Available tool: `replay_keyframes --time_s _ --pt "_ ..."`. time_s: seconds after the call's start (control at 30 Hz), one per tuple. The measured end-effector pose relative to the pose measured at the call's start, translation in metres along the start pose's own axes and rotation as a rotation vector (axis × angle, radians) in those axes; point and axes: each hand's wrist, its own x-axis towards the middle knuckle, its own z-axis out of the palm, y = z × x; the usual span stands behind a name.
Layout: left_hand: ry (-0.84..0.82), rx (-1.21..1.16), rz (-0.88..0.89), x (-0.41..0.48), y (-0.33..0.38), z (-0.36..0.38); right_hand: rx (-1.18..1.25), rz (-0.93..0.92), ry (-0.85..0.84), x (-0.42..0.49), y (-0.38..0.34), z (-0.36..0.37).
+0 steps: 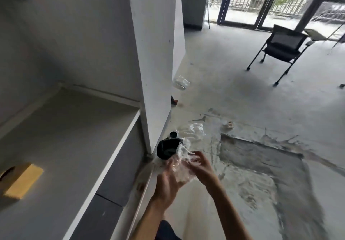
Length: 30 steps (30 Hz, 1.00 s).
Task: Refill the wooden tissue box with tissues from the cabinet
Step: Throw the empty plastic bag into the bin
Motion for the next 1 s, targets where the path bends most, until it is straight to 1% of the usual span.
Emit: replay_keyframes --time_s 0.07,0.1,0.17,0.2,0.23,0.3,0.33,0.37,0.4,0.43,0.47,0.5,0.53,0.6,0.63,0.67,0.7,0.73,0.77,0.8,0.87,0.9,0.93,1.0 --pt "-0.038 0.11 0.018 0.013 0.008 -0.006 0.092 0.065 -0.023 0.007 -0.001 -0.001" --pt "-0.018 0.195 0.032 0.024 0.013 -0.008 0.121 0.103 -0.047 0.015 -0.001 0.0" --pt "0.05 0.349 0.05 0.039 0.024 -0.015 0.215 0.203 -0.218 0.031 0.0 0.004" --pt "0.09 0.356 0.047 0.051 0.029 -0.025 0.273 0.28 -0.329 0.045 0.002 0.006" --pt "0.14 0.36 0.048 0.06 0.037 -0.03 0.302 0.345 -0.398 0.055 -0.001 0.007" --pt "0.231 0.408 0.034 0.083 0.051 -0.043 0.219 0.434 -0.493 0.078 -0.014 0.006" --pt "0.285 0.456 0.05 0.096 0.059 -0.047 0.077 0.42 -0.556 0.089 -0.021 0.008" --pt "0.351 0.49 0.064 0.111 0.065 -0.05 -0.119 0.363 -0.585 0.099 -0.029 0.011" --pt "0.412 0.495 0.074 0.126 0.071 -0.053 -0.332 0.274 -0.565 0.109 -0.034 0.013" --pt "0.455 0.48 0.062 0.139 0.078 -0.053 -0.498 0.158 -0.488 0.118 -0.039 0.017" --pt "0.48 0.466 0.039 0.154 0.086 -0.054 -0.582 0.058 -0.406 0.131 -0.04 0.02" --pt "0.476 0.453 0.006 0.167 0.094 -0.05 -0.603 0.018 -0.353 0.144 -0.04 0.022" --pt "0.449 0.453 -0.019 0.18 0.099 -0.048 -0.587 0.016 -0.336 0.156 -0.039 0.025" --pt "0.354 0.495 -0.076 0.211 0.102 -0.043 -0.549 0.092 -0.354 0.187 -0.021 0.032" --pt "0.305 0.495 -0.111 0.221 0.103 -0.039 -0.598 0.091 -0.316 0.198 -0.013 0.037" --pt "0.248 0.451 -0.152 0.237 0.101 -0.04 -0.651 0.06 -0.252 0.215 0.0 0.039" --pt "0.202 0.369 -0.202 0.263 0.093 -0.049 -0.65 0.039 -0.195 0.241 0.016 0.04" --pt "0.173 0.275 -0.249 0.288 0.085 -0.06 -0.611 0.033 -0.155 0.263 0.032 0.039" --pt "0.185 0.188 -0.292 0.316 0.077 -0.075 -0.532 0.047 -0.124 0.288 0.048 0.037" --pt "0.201 0.108 -0.329 0.347 0.065 -0.095 -0.394 0.107 -0.108 0.317 0.07 0.033" --pt "0.253 0.008 -0.38 0.403 0.037 -0.135 -0.052 0.31 -0.089 0.372 0.121 0.023" --pt "0.326 0.008 -0.362 0.428 0.02 -0.155 0.088 0.411 -0.059 0.396 0.147 0.017" --pt "0.427 0.055 -0.312 0.449 0.003 -0.175 0.159 0.471 -0.014 0.418 0.175 0.012" --pt "0.629 0.273 -0.248 0.49 -0.026 -0.215 0.219 0.505 0.033 0.46 0.234 0.006"
